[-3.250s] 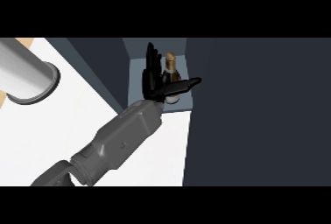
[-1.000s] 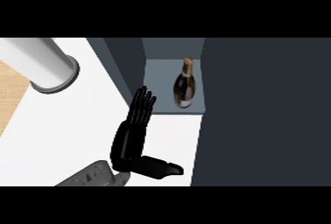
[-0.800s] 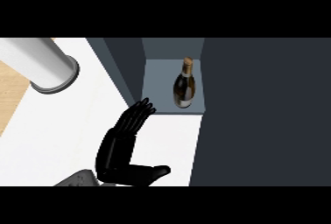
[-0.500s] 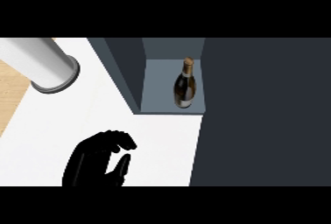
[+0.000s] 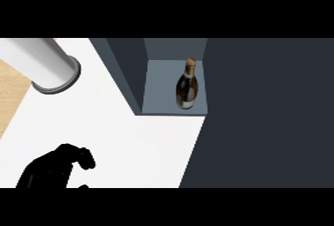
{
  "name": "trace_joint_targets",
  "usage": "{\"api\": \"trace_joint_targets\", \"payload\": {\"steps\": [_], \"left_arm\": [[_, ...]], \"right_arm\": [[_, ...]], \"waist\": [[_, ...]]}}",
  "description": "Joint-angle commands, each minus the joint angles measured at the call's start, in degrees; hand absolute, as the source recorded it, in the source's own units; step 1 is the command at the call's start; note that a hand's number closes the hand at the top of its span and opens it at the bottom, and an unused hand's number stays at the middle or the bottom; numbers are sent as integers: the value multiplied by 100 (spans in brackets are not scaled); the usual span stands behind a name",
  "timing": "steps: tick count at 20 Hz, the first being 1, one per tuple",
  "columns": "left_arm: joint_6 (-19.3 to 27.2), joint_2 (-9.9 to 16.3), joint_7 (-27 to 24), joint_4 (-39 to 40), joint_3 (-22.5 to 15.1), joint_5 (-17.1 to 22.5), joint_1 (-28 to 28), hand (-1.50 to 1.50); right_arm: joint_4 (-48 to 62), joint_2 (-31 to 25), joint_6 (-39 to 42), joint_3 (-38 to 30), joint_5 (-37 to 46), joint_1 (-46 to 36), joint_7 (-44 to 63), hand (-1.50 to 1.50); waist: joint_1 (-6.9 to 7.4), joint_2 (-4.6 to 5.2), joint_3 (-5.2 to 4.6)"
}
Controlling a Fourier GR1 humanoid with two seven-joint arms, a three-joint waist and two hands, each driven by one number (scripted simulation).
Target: Pick up the wine, place it into the cabinet and close the cabinet
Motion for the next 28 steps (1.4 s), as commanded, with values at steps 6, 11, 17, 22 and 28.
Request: {"api": "trace_joint_targets", "payload": {"steps": [6, 11, 17, 22, 28], "left_arm": [[-1214, 944, -554, -40, 1108, 706, 1213, -150], [-1585, 1162, -740, 266, 1433, 882, 1644, -150], [-2170, 1639, -853, 376, 1793, 908, 2050, -150], [-2607, 1773, -890, 641, 2093, 1076, 2244, -150], [-3305, 1985, -992, 877, 2360, 1048, 2539, -150]], "right_arm": [[-96, 447, -895, 2121, 1005, -698, 884, 150], [450, 447, -2144, 3083, 1552, -1469, 699, 150], [1087, 431, -3399, 3210, 1910, -2573, 422, 150], [1140, 413, -4321, 2949, 1960, -3039, 248, 150], [1911, 407, -4724, 2465, 1759, -3853, 158, 150]], "waist": [[73, -23, -15], [111, -31, -21], [214, -34, -23], [215, -21, -26], [347, 9, -26]]}}
